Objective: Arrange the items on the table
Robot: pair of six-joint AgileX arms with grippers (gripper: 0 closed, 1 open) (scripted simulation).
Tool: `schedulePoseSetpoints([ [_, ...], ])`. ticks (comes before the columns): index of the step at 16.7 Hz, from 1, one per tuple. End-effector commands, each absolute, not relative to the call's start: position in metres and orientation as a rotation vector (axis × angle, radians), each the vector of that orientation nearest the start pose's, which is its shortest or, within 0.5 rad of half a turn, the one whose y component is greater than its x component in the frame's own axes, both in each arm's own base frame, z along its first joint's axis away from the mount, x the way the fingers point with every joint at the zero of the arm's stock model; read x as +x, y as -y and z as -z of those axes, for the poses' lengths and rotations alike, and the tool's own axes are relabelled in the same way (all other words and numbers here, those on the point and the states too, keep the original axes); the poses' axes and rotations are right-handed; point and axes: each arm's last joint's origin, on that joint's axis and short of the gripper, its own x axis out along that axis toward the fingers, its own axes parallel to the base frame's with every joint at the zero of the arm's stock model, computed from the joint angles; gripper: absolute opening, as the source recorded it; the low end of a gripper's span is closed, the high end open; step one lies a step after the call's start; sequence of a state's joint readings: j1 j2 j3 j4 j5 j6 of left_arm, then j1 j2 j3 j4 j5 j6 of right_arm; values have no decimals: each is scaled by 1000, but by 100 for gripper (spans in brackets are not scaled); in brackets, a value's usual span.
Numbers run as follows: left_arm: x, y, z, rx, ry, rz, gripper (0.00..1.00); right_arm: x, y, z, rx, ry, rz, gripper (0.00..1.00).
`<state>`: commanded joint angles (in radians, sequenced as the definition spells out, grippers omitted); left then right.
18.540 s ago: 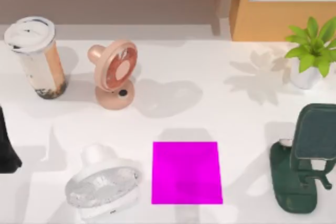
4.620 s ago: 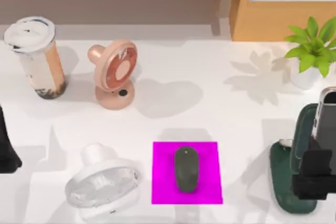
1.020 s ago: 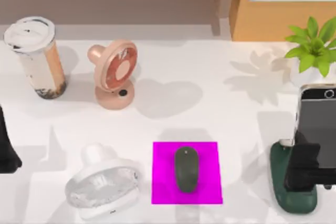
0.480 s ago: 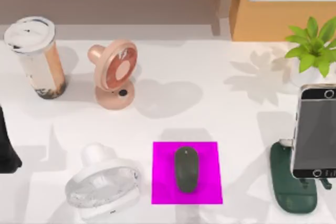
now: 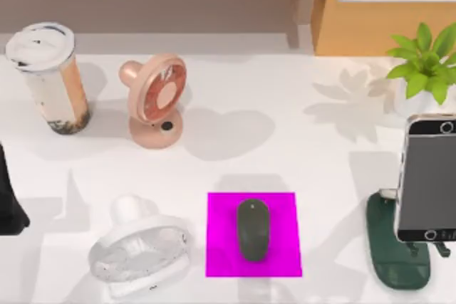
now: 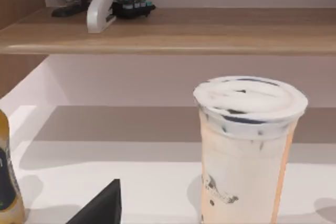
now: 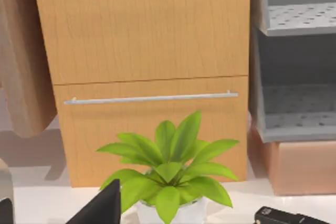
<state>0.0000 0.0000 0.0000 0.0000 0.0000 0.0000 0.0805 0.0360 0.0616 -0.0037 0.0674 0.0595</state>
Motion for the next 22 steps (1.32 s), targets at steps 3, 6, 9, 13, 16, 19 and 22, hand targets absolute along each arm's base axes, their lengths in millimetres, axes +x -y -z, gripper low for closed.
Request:
schedulePoseSetpoints([
  [3,106,1,-160,0,0,0,100,106,1,-161,4,2,-1,100],
  [6,106,1,-160,0,0,0,100,106,1,-160,0,0,0,100],
  [9,106,1,-160,0,0,0,100,106,1,-160,0,0,0,100],
  [13,112,4,-161,-17,-6,23,100,106,1,-160,0,0,0,100],
  [16,123,7,-162,-41,-29,49,100,106,1,-160,0,0,0,100],
  [19,139,12,-162,-62,-63,66,100,106,1,-160,0,0,0,100],
  [22,162,16,-160,-77,-87,70,100,106,1,-160,0,0,0,100],
])
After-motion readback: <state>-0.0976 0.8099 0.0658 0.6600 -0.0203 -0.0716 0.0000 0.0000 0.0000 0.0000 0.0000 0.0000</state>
